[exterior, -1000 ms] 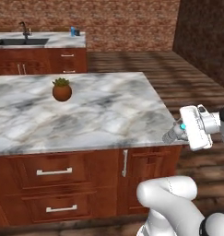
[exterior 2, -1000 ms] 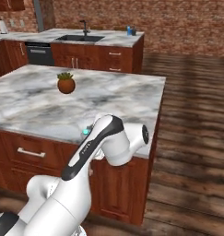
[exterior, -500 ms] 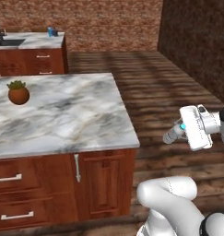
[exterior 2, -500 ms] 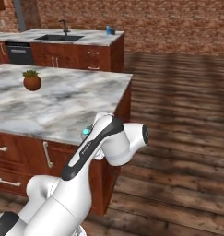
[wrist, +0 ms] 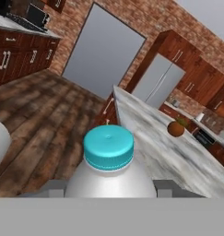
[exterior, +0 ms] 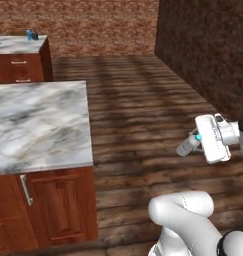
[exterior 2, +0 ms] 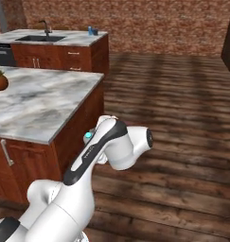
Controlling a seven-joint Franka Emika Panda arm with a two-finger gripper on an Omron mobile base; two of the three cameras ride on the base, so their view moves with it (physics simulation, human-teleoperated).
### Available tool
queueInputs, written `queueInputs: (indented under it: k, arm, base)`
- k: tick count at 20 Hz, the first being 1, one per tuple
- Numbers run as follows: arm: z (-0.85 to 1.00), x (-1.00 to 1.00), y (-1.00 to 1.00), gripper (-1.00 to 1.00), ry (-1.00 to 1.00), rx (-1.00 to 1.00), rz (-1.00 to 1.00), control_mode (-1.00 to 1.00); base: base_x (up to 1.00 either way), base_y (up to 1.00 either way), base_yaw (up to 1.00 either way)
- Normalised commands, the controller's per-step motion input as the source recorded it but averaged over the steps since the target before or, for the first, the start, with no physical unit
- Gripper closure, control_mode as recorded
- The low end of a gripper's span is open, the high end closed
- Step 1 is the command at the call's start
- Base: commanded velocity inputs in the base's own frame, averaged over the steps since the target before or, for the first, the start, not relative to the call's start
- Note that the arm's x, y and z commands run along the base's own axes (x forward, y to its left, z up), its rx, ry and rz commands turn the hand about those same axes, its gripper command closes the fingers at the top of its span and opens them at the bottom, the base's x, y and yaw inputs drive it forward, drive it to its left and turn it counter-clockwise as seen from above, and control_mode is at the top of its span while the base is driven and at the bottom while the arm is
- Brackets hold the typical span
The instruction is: Move the drinks to the dining counter.
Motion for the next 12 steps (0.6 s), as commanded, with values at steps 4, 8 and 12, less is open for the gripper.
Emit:
queueInputs:
  k: [4,8,12]
  arm:
    - [0.00,0.00,0.00,1.00,0.00,0.00,0.00,1.00]
    - [0.00,0.00,0.00,1.00,0.00,0.00,0.00,1.00]
    - [0.00,0.00,0.00,1.00,0.00,0.00,0.00,1.00]
  base:
    - [0.31,-0.59,-0.03]
    - [0.57,-0.44,0.00]
    - [0.77,-0.40,0.00]
